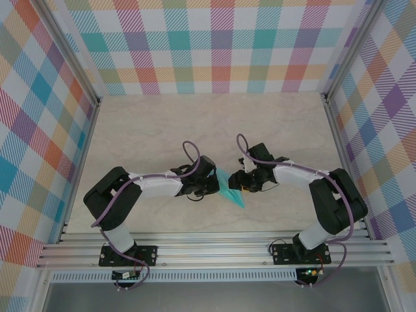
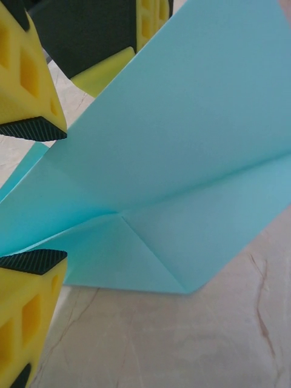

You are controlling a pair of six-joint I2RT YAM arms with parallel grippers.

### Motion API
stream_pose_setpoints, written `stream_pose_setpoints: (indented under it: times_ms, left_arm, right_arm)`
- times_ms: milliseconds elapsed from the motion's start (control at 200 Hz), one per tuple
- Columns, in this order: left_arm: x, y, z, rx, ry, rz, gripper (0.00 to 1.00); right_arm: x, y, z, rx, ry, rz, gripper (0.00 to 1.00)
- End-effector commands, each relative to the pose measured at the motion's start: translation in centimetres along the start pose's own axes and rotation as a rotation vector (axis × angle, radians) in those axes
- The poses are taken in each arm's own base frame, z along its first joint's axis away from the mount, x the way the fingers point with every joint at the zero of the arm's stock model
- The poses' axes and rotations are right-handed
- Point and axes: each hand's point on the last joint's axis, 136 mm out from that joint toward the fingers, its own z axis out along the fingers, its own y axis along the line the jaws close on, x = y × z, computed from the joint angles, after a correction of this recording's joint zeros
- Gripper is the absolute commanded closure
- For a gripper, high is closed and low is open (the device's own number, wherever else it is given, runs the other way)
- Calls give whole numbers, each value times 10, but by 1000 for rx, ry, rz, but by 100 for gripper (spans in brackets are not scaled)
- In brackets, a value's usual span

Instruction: Fold a paper plane with a square sheet of paper (pick it up from the middle)

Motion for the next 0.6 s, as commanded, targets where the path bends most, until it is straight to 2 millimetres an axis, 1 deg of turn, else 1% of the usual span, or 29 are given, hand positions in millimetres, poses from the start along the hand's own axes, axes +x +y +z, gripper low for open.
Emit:
stream_pose_setpoints:
  times_ms: [0, 190, 290, 435, 525, 595]
  left_arm:
    - [-6, -5, -5, 22, -16, 13, 91]
    - [-7, -8, -5, 33, -22, 11, 91]
    - [-8, -7, -5, 33, -25, 7, 91]
    - [-7, -5, -4, 31, -25, 4, 90]
    - [-6, -4, -4, 28, -21, 5, 90]
    - [-6, -4, -4, 25, -20, 4, 90]
  right_arm:
    - [2, 12, -1, -11, 18, -58, 48]
    - [12, 8, 5, 60, 33, -106, 48]
    - [14, 11, 5, 63, 30, -129, 47]
    - [12, 15, 0, 83, 1, -163, 46]
    - [7, 11, -8, 122, -46, -174, 46]
    - [4, 15, -13, 120, -61, -182, 45]
